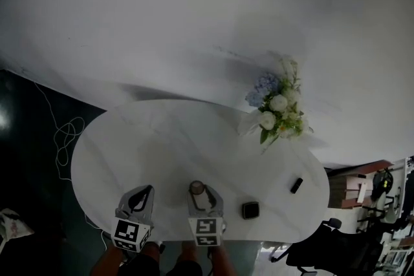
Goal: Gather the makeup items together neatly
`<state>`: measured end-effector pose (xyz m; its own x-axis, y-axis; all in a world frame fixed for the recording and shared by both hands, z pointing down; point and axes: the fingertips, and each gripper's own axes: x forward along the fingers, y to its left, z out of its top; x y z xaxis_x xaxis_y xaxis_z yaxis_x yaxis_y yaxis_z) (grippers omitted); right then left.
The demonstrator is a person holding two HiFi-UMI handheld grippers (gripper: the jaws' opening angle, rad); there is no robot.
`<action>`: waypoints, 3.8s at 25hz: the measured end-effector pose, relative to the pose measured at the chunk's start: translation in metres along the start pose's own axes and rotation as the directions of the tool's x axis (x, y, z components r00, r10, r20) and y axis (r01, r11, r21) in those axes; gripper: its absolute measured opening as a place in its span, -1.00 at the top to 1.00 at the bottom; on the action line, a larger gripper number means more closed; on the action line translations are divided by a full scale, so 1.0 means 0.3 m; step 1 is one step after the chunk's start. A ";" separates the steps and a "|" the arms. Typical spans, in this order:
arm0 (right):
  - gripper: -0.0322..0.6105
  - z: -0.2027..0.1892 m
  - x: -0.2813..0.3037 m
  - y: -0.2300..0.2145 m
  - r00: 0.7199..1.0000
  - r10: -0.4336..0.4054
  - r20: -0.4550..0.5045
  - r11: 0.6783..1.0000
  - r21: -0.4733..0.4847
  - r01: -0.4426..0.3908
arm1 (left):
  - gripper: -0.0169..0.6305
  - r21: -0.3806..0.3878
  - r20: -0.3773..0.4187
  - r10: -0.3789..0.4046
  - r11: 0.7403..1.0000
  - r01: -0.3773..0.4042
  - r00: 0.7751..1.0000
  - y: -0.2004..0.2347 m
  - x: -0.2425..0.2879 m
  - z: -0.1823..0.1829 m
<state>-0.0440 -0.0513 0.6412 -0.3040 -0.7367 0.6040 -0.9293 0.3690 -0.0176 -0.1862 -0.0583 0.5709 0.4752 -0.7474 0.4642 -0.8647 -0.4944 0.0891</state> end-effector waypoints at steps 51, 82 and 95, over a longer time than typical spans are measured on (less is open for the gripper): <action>0.19 0.424 -0.390 -0.133 0.936 -0.211 0.280 0.977 0.078 0.197 | 0.91 0.083 0.215 -0.058 0.996 0.040 0.975 -0.052 -0.178 0.420; 0.88 0.383 -0.866 0.020 0.836 -0.383 0.393 0.924 0.147 0.354 | 0.91 0.195 0.258 -0.217 0.966 0.169 0.942 -0.260 -0.462 0.440; 0.88 0.232 -1.050 -0.068 0.768 -0.554 0.322 0.832 0.219 0.509 | 0.91 0.250 0.223 -0.387 0.910 0.331 0.894 -0.452 -0.430 0.414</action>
<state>0.0560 0.1337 0.3959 0.2140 -0.9524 0.2170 -0.9743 -0.1921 0.1180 -0.1101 0.0501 0.3894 0.7963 -0.5762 0.1839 -0.5884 -0.8084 0.0146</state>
